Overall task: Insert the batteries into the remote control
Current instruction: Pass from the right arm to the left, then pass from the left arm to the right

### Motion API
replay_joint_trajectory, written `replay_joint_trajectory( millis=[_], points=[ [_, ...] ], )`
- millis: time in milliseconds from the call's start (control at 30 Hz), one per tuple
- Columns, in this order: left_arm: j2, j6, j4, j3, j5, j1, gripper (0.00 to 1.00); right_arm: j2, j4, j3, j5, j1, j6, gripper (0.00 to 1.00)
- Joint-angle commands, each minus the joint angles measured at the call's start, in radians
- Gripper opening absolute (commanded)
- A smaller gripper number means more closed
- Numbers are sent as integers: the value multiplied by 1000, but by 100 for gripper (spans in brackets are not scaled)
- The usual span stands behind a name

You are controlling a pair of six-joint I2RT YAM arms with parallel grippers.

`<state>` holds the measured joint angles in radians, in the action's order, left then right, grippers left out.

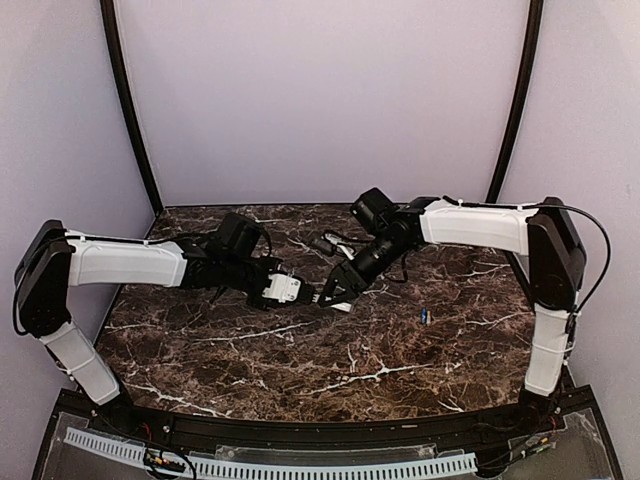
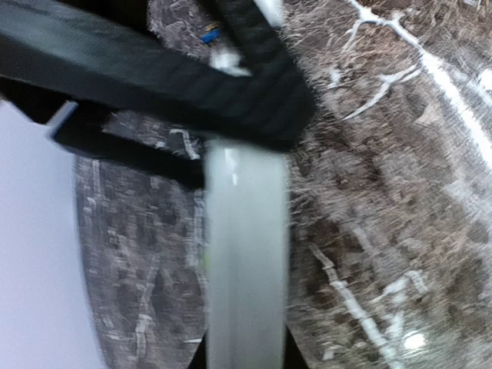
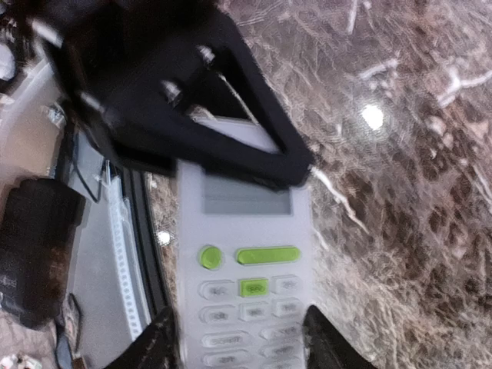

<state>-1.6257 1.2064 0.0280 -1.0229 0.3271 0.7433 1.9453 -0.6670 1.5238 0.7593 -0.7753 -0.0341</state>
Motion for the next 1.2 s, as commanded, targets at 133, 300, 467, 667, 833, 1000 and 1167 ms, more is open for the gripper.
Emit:
replay_joint_trajectory(
  millis=[133,300,467,667,833,1000,1167],
  points=[
    [55,-239,-1,-33,19,11,0,-47,21,3,-24,-13,-74,36],
    [85,-440,117,-77,88,11,0,-177,83,-38,-57,23,-94,66],
    [77,-631,205,-122,204,8,0,-293,165,-130,-96,58,-139,72],
    [97,-770,167,-119,389,-8,0,-389,229,-219,-63,96,-151,70],
    [100,-793,148,-119,442,-12,0,-397,235,-241,-7,96,-165,57],
    [96,-793,154,-121,444,-15,0,-391,229,-246,36,96,-175,35],
    [78,-787,183,-138,466,-18,0,-378,258,-243,100,96,-162,25]
  ],
)
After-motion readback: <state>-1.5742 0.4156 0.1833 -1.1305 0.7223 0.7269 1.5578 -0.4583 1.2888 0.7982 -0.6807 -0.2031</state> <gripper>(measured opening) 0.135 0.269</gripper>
